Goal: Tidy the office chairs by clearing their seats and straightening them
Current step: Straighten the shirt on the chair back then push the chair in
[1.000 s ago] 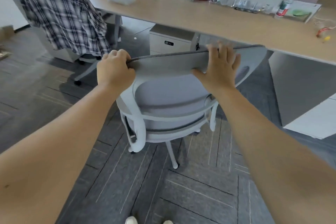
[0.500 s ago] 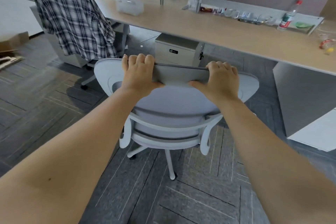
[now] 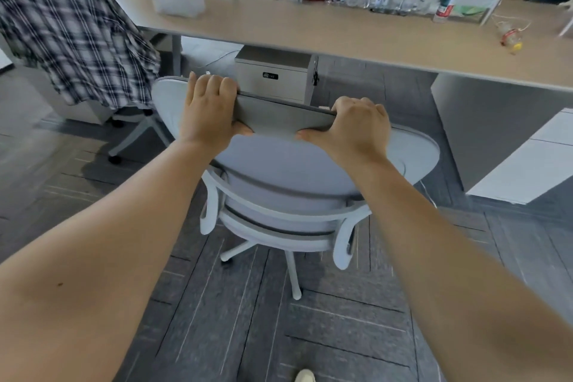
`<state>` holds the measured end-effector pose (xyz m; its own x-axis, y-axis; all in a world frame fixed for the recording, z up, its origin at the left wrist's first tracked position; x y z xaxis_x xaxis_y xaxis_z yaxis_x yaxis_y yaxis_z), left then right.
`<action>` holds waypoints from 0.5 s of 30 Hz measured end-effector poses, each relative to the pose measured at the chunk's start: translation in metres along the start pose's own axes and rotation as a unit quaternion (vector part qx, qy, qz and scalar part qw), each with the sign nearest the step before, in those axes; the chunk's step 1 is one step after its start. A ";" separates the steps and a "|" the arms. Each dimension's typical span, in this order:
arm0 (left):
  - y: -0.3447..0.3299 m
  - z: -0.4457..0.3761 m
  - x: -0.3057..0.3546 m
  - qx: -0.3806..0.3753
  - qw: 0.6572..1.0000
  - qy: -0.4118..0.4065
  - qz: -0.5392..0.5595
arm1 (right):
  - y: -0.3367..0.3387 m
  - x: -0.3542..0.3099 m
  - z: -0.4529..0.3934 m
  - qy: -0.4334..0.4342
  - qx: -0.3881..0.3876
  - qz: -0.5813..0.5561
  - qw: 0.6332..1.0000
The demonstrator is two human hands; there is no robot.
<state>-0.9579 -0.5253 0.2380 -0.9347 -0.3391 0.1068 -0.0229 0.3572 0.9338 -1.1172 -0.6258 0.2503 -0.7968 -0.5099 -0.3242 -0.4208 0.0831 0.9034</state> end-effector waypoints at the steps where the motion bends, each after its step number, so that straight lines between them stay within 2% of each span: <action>1: -0.001 -0.003 0.002 -0.001 1.000 -0.009 0.006 | 0.001 0.003 0.001 -0.011 0.005 0.003 1.000; 9: -0.016 -0.039 0.038 -0.010 0.993 -0.095 0.062 | 0.013 0.037 0.008 -0.076 0.056 0.037 0.995; 15: -0.030 -0.071 0.077 -0.015 0.988 -0.137 0.070 | 0.018 0.076 -0.006 -0.125 0.061 0.036 0.990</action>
<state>-1.0041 -0.6236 0.2428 -0.9891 -0.0379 0.1425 0.1199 0.3555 0.9270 -1.1823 -0.6684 0.2434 -0.9028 -0.2723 -0.3330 -0.3957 0.2221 0.8911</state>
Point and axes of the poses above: each hand's wrist, its own z-axis away from the middle knuckle, its own y-axis out of the back of the hand, x = y × z, the point moved 10 cm from there along -z, towards the middle knuckle, and after that the axes turned 11 degrees about -y, right-handed, at the moved point
